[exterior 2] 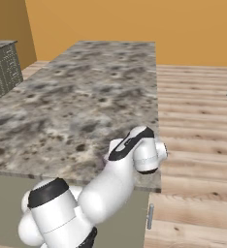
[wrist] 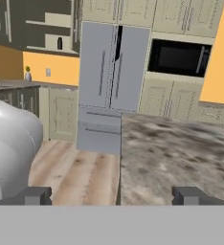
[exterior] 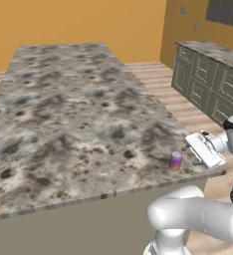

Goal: Pick the can, water bottle from the counter and place them in the open cabinet.

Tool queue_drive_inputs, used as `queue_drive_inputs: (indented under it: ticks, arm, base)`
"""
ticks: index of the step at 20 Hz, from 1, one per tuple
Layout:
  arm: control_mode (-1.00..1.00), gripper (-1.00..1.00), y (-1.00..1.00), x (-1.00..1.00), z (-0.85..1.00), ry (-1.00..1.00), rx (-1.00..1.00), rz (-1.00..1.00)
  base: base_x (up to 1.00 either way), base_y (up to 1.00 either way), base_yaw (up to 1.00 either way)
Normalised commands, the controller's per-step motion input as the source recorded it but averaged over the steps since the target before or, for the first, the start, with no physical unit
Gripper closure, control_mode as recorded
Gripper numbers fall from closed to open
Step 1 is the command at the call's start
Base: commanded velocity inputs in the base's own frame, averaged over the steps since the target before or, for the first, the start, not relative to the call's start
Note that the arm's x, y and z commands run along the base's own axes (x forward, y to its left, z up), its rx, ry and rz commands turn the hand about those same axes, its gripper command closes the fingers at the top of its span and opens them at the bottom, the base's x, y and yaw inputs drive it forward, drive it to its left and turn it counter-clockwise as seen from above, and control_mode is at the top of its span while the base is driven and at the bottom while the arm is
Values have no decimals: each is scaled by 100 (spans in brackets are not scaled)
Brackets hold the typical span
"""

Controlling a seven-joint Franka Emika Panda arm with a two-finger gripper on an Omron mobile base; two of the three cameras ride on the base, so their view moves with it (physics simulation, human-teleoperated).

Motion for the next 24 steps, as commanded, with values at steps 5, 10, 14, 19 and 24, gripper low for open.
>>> queue_drive_inputs:
  ticks: [5,10,14,19,24]
  arm:
    - [-100,-100,-3,27,-16,0,0,0]
    - [-100,-100,-4,25,-15,0,0,0]
    - [-100,-100,-1,18,-19,0,0,1]
    - [-100,-100,0,14,-24,0,0,0]
    - [-100,-100,-1,18,-15,0,0,0]
  base:
    - [0,0,0]
    - [0,0,0]
    - [0,0,0]
    - [0,0,0]
    - [0,0,0]
